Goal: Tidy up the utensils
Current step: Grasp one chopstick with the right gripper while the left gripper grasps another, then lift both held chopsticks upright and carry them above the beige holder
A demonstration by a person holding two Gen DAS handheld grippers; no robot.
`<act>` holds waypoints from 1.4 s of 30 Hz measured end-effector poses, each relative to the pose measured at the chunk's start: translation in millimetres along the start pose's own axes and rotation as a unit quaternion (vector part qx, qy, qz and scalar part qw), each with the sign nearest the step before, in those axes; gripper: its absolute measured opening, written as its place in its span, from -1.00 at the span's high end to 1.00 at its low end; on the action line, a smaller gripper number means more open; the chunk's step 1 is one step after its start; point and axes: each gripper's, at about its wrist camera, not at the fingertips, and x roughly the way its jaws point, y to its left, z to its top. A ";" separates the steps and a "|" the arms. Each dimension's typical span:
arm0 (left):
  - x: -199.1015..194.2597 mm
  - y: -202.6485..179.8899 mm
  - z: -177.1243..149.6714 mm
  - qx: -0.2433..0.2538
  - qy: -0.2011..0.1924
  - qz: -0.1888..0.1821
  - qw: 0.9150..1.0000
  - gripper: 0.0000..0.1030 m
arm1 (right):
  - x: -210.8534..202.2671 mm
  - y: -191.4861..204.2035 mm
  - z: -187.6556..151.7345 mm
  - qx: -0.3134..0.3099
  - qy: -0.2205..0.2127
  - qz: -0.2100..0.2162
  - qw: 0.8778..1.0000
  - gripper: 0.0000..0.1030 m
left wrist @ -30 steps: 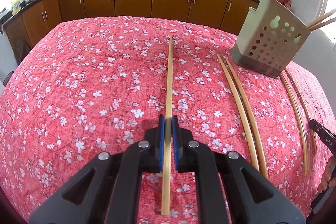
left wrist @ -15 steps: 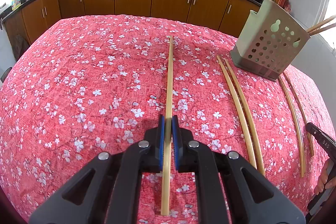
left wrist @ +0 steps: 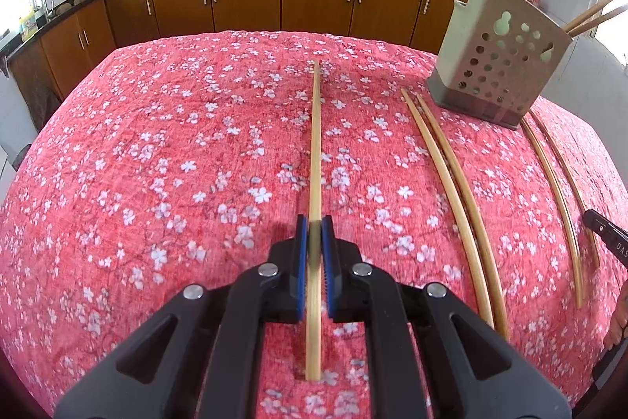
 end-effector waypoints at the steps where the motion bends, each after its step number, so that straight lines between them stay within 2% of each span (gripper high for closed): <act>1: -0.9 -0.3 -0.7 -0.001 0.000 -0.002 1.000 0.81 | -0.5 -0.2 -0.4 0.000 0.000 0.001 1.000 0.84; 8: -2.0 0.4 -2.7 -0.002 0.002 -0.002 1.000 0.85 | -3.9 -3.4 -1.7 0.011 -0.004 0.005 1.000 0.85; 12: -9.4 4.9 -0.5 -0.010 0.002 -0.008 1.000 0.85 | -19.2 -8.0 -1.4 0.023 -0.029 0.011 0.999 0.85; 23: -65.5 10.9 26.1 -0.012 -0.072 -0.024 0.997 0.85 | -67.0 -15.5 18.9 0.032 -0.110 0.007 0.993 0.85; 31: -102.4 6.4 50.1 -0.012 -0.133 -0.030 0.991 0.85 | -94.1 -18.2 36.5 0.032 -0.162 0.010 0.986 0.85; 42: -125.4 2.6 65.9 -0.010 -0.167 -0.038 0.985 0.85 | -112.5 -17.8 45.3 0.027 -0.194 0.014 0.981 0.85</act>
